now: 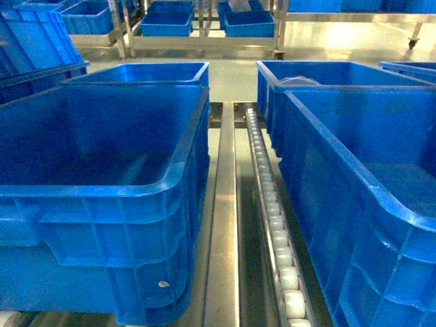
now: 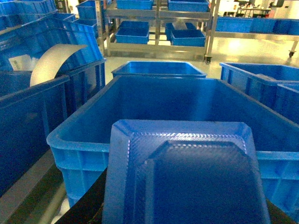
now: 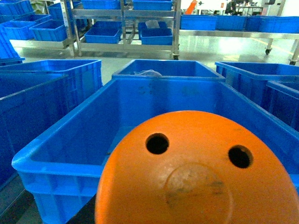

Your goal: Sort blue parts and orange caps into right shelf containers

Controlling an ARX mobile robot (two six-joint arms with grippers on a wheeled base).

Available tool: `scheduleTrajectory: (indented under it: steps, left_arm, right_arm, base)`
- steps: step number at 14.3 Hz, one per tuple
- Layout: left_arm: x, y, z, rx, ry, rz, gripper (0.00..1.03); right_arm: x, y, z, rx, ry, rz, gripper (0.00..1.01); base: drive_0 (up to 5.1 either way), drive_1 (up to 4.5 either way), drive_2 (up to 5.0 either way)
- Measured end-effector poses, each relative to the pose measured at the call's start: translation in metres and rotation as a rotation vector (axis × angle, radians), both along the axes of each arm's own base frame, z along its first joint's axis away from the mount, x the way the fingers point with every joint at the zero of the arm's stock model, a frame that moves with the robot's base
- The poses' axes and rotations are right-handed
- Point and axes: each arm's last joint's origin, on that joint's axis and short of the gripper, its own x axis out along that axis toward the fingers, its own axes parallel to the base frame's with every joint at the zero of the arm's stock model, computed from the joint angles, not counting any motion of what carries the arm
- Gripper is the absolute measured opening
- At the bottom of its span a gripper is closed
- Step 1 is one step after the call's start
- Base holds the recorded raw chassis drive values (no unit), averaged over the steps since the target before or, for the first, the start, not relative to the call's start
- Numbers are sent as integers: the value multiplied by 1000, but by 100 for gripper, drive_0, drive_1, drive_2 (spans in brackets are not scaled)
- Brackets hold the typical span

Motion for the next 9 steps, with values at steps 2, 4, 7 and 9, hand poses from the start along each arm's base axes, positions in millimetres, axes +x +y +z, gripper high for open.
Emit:
scheduleTrajectory:
  steps: [2,4,7,9]
  left_arm:
    - [0,0,0,0,0,0,43]
    - [0,0,0,0,0,0,43]
    - [0,0,0,0,0,0,43]
    - [0,0,0,0,0,0,43]
  right_arm:
    - [0,0,0,0,0,0,44]
    - [0,0,0,0,0,0,44]
    - [0,0,0,0,0,0,44]
    - [0,0,0,0,0,0,44]
  base:
    - [0,0,0]
    - [0,0,0]
    - [0,0,0]
    - [0,0,0]
